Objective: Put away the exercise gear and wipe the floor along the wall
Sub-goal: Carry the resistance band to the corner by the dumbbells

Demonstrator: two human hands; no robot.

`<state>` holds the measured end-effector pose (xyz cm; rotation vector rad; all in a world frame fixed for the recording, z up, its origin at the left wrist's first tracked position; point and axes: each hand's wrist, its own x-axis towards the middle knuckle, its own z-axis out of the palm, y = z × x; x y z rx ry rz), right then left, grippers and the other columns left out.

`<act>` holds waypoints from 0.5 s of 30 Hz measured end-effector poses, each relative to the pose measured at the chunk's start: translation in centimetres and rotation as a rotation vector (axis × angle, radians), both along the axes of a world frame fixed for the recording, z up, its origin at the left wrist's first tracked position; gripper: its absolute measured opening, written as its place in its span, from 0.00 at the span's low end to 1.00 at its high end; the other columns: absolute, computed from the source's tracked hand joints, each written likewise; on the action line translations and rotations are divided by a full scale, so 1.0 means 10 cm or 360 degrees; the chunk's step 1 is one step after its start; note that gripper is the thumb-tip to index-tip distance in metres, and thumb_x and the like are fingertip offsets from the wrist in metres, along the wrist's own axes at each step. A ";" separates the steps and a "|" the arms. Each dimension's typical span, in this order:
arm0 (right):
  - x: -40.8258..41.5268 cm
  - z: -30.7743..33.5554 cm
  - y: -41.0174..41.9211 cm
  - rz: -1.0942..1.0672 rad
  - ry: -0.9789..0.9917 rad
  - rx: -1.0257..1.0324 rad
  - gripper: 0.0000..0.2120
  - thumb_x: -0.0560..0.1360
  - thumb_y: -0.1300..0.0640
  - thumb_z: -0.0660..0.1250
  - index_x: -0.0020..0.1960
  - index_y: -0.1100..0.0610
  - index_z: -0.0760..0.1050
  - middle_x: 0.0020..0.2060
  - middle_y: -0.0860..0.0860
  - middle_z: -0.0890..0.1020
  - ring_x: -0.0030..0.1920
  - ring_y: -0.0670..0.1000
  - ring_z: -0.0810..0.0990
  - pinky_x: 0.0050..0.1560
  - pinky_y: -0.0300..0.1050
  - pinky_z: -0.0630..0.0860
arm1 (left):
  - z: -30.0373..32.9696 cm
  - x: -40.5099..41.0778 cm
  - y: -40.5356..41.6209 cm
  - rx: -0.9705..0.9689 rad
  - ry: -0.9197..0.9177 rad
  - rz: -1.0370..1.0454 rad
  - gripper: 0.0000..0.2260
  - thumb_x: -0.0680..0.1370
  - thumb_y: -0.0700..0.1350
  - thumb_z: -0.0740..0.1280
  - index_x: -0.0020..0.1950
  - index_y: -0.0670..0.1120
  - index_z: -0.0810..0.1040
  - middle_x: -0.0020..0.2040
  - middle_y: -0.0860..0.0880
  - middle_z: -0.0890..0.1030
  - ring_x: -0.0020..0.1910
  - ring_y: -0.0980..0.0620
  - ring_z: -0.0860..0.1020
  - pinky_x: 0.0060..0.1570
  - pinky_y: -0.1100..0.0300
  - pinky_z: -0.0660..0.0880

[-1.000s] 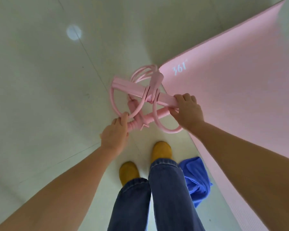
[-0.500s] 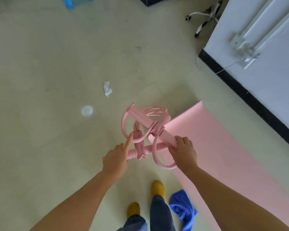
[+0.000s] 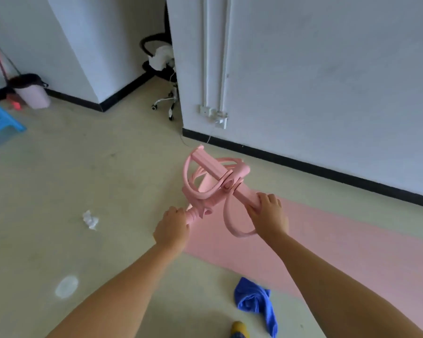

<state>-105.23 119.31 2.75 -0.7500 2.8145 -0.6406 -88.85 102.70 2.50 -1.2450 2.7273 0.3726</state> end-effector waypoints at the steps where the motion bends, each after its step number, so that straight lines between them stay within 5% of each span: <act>1: -0.04 0.07 0.21 -0.0063 0.0021 -0.0017 0.18 0.78 0.46 0.59 0.64 0.53 0.69 0.57 0.51 0.72 0.57 0.52 0.72 0.42 0.48 0.76 | 0.06 -0.12 0.12 0.0011 0.0021 -0.0091 0.09 0.77 0.44 0.62 0.55 0.44 0.73 0.53 0.45 0.75 0.53 0.44 0.75 0.44 0.53 0.72; 8: -0.40 0.36 2.35 -0.0656 0.0127 -0.0022 0.17 0.78 0.46 0.59 0.62 0.54 0.70 0.56 0.51 0.74 0.54 0.53 0.73 0.41 0.48 0.75 | 0.33 -1.27 1.74 0.0053 0.0065 -0.0821 0.07 0.78 0.44 0.61 0.55 0.45 0.70 0.49 0.47 0.78 0.44 0.46 0.78 0.37 0.56 0.70; 15: -0.32 0.43 5.31 -0.1316 0.0156 0.0038 0.16 0.77 0.48 0.60 0.60 0.56 0.71 0.57 0.53 0.73 0.60 0.56 0.70 0.43 0.47 0.72 | 0.33 -2.28 4.55 0.0069 0.0114 -0.1487 0.06 0.77 0.45 0.60 0.53 0.47 0.71 0.47 0.48 0.77 0.42 0.46 0.77 0.37 0.56 0.72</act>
